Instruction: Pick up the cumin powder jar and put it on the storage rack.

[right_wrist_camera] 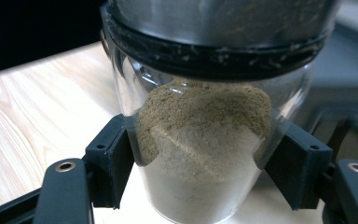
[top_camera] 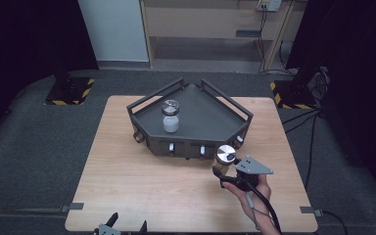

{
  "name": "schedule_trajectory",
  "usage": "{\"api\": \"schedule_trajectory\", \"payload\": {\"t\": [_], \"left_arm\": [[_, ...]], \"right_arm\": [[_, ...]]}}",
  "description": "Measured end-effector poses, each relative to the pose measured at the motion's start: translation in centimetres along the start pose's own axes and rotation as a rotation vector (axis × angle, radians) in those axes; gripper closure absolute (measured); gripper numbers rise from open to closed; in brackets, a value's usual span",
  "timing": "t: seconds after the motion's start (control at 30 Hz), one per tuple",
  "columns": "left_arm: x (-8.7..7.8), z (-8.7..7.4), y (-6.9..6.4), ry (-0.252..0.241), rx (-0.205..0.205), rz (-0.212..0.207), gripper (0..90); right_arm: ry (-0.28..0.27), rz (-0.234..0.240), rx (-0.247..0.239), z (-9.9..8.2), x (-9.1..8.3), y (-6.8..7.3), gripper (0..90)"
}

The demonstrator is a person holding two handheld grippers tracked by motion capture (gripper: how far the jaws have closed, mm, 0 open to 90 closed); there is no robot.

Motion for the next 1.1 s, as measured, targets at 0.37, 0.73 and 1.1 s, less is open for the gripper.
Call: {"api": "schedule_trajectory", "payload": {"t": [0.37, 0.73, 1.1], "left_arm": [[0.0, 0.0, 0.1, 0.003, -0.005, -0.002, 3.9], [0.1, -0.1, 0.3, 0.003, -0.012, -0.003, 3.9], [0.2, -0.1, 0.2, 0.01, -0.019, -0.01, 3.9]], "right_arm": [[-0.072, 0.001, -0.076, 7.6, 3.1, -1.5, 30.7], [-0.085, -0.025, -0.071, 10.3, 7.9, -2.6, 30.7], [-0.079, -0.054, -0.069, 11.2, 11.2, -3.7, 30.7]]}}
Point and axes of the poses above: each handheld gripper's, and its own axes: x roughly forward along the jaws, z roughly out of its top, y roughly to its left, the point moved 8 cm from there along x, roughly forward along the jaws, and after that the axes turned 13 degrees about -y, right-handed, at the moved point
